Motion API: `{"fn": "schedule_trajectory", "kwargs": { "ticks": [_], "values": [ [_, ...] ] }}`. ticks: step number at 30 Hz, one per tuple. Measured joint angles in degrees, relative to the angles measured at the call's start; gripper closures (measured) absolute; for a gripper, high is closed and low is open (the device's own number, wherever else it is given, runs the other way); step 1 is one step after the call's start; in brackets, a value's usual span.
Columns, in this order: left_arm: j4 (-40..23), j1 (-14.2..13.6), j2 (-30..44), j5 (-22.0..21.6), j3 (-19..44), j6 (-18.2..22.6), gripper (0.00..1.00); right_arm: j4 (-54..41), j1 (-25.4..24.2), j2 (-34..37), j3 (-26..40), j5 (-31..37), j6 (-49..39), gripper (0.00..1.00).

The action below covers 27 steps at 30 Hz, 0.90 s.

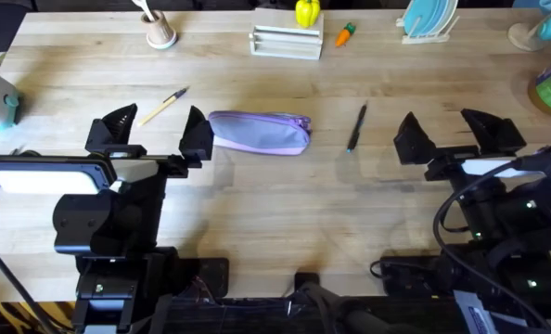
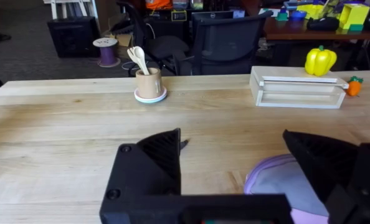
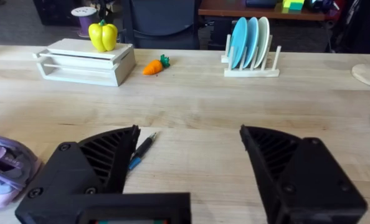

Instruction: Unzip the bag, pick up the pens from the table one at a time and place them inside, then zip the bag closed.

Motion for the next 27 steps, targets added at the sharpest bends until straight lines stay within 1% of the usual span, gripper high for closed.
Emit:
{"fn": "schedule_trajectory", "kwargs": {
  "ticks": [17,19,21,22,24,27],
  "values": [
    [-0.88,0.02,0.0,0.27,0.0,0.0,0.008,-0.41,0.11,0.0,0.03,-0.25,0.09,0.007],
    [-3.21,0.0,0.0,0.73,0.18,0.02,0.008,-1.96,0.11,0.0,0.67,-0.95,0.16,0.007],
    [-6.9,0.02,0.19,0.85,1.38,0.08,0.01,-6.37,0.11,0.26,2.66,-1.9,0.8,0.007],
    [-9.49,0.02,0.35,0.83,2.67,0.2,0.009,-8.74,0.11,0.7,3.63,-2.27,1.01,0.007],
    [-16.63,0.02,1.49,0.91,6.5,0.53,0.01,-15.94,0.11,2.43,6.41,-3.13,1.43,0.008],
    [-21.5,0.02,6.11,1.11,12.77,1.66,0.01,-23.57,0.11,7.62,11.81,-3.8,1.87,0.007]
  ]
}}
